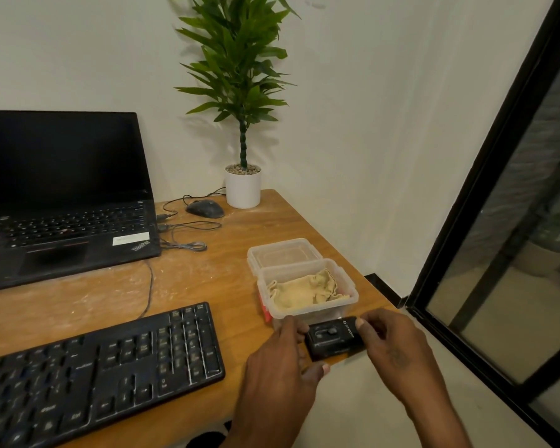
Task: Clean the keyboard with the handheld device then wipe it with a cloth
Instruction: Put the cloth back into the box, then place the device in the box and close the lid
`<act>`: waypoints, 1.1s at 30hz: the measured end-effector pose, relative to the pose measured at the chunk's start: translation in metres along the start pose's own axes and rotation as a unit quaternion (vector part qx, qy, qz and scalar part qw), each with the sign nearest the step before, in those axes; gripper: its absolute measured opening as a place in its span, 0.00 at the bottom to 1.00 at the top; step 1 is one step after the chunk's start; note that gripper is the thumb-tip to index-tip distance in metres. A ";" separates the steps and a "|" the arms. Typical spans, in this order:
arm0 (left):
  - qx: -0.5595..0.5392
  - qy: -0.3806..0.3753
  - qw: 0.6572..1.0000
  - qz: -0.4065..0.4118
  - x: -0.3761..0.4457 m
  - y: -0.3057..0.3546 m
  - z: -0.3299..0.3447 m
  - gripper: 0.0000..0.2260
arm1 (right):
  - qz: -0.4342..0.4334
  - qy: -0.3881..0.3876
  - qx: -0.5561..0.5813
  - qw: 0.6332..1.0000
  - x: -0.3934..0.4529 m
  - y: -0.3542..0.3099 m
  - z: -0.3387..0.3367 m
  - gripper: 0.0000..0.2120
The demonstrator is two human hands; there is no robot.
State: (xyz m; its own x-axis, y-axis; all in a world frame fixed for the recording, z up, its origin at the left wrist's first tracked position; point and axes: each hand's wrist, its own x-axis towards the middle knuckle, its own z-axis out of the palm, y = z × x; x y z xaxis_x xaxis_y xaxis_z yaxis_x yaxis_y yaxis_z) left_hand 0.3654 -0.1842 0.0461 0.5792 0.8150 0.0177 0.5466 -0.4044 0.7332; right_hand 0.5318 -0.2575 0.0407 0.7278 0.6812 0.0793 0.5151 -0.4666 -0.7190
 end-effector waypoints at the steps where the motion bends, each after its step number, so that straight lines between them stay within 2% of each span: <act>1: -0.005 0.002 1.000 0.002 0.001 -0.001 0.002 0.21 | -0.002 -0.001 -0.001 1.000 -0.001 -0.001 0.002 0.04; 5: -0.034 0.022 0.999 0.001 0.002 -0.006 0.009 0.20 | 0.006 0.000 0.009 1.000 -0.003 -0.003 0.006 0.03; 14: -0.072 0.072 0.995 0.001 -0.009 -0.008 0.015 0.19 | 0.018 0.022 0.119 0.993 -0.011 -0.002 0.008 0.03; 18: -0.083 0.089 0.992 0.028 -0.018 -0.001 -0.001 0.19 | -0.001 0.005 0.140 0.990 -0.016 -0.012 -0.006 0.04; 22: -0.100 0.119 0.986 0.058 -0.020 0.012 -0.029 0.18 | -0.032 0.029 0.167 0.985 -0.020 -0.037 -0.023 0.04; 26: -0.131 0.134 0.981 0.051 -0.003 0.019 -0.050 0.18 | -0.070 0.053 0.143 0.986 -0.004 -0.065 -0.024 0.09; 30: -0.084 0.160 0.982 0.051 0.027 0.016 -0.056 0.19 | -0.082 0.054 0.068 0.993 0.030 -0.081 -0.011 0.09; 33: -0.014 0.142 0.989 0.041 0.047 0.007 -0.053 0.21 | -0.074 0.030 -0.013 0.997 0.049 -0.085 0.003 0.11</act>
State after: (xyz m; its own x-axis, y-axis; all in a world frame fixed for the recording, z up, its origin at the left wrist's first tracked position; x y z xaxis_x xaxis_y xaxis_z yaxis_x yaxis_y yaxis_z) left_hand 0.3652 -0.1266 0.0882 0.4252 0.8651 0.2659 0.4859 -0.4661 0.7394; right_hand 0.5227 -0.1827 0.1039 0.6684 0.7089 0.2252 0.6302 -0.3790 -0.6777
